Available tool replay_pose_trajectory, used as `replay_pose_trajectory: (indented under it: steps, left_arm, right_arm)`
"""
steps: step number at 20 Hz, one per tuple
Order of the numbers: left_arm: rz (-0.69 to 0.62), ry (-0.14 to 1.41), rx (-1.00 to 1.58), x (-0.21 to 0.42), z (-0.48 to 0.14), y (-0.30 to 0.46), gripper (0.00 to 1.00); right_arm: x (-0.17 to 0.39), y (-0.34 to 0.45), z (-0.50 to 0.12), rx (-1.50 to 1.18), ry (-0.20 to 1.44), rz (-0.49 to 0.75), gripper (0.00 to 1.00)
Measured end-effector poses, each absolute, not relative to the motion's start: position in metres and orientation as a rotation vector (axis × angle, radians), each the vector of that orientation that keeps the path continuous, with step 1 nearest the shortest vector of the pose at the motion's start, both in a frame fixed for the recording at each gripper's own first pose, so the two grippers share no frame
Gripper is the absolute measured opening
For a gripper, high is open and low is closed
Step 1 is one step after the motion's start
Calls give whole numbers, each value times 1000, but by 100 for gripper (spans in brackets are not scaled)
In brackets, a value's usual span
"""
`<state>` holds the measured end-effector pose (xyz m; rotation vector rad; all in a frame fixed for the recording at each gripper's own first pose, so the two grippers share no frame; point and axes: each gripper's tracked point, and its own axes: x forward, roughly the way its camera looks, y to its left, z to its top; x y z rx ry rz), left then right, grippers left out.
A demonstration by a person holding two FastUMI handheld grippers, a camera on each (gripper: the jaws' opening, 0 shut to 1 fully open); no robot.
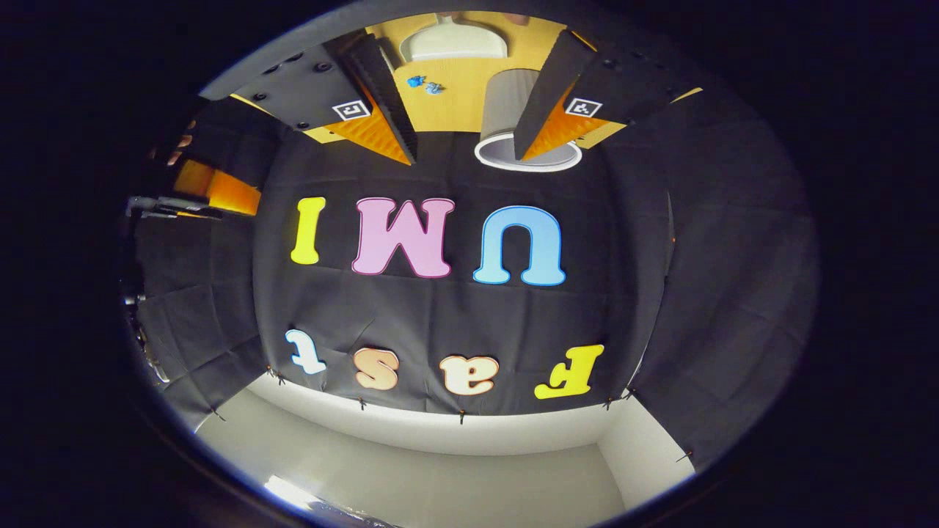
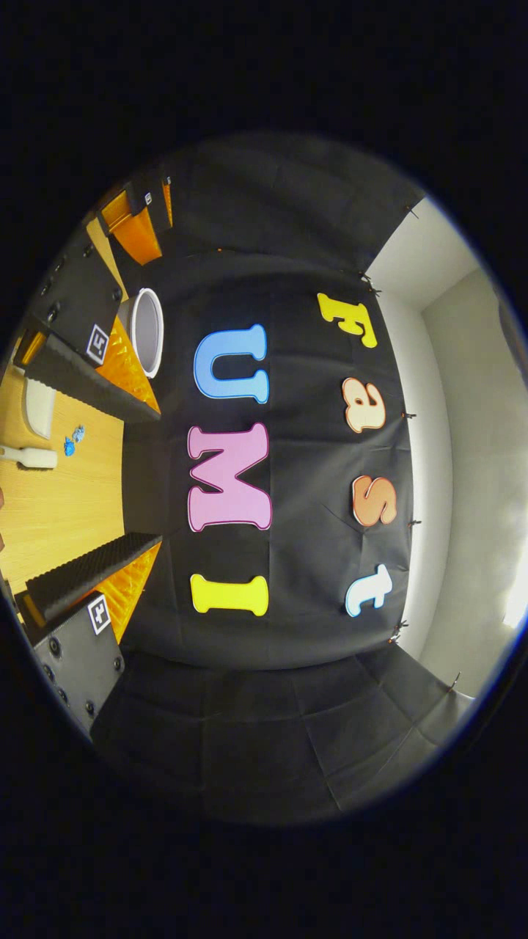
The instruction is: Pick up the small broom and dustpan from the desktop, sweep the trash into the dustpan with the broom, and then empty the trash into the garbage bin.
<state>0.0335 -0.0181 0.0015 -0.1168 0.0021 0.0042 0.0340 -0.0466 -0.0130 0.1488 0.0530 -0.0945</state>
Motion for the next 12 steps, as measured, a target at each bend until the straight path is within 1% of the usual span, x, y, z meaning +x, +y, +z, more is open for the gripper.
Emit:
replay_pose_trajectory:
  steps: [1,3,7,8,10,12]
  left_arm:
    - [-36,3,-140,35,1,-26,79]
    - [-80,79,-160,43,-21,-32,78]
    - [-52,261,-156,53,-74,-34,79]
    - [-79,299,-175,53,-87,-43,79]
    - [-118,434,-224,49,-127,-62,77]
    - [-96,653,-239,30,-178,-73,79]
  right_arm:
    - [38,-47,-17,146,63,-84,88]
    - [46,-47,-27,133,85,-61,89]
    - [60,-48,-53,128,140,-2,89]
    - [62,-48,-63,130,160,12,98]
    - [67,-52,-82,136,202,43,97]
    - [72,-55,-101,144,240,76,97]
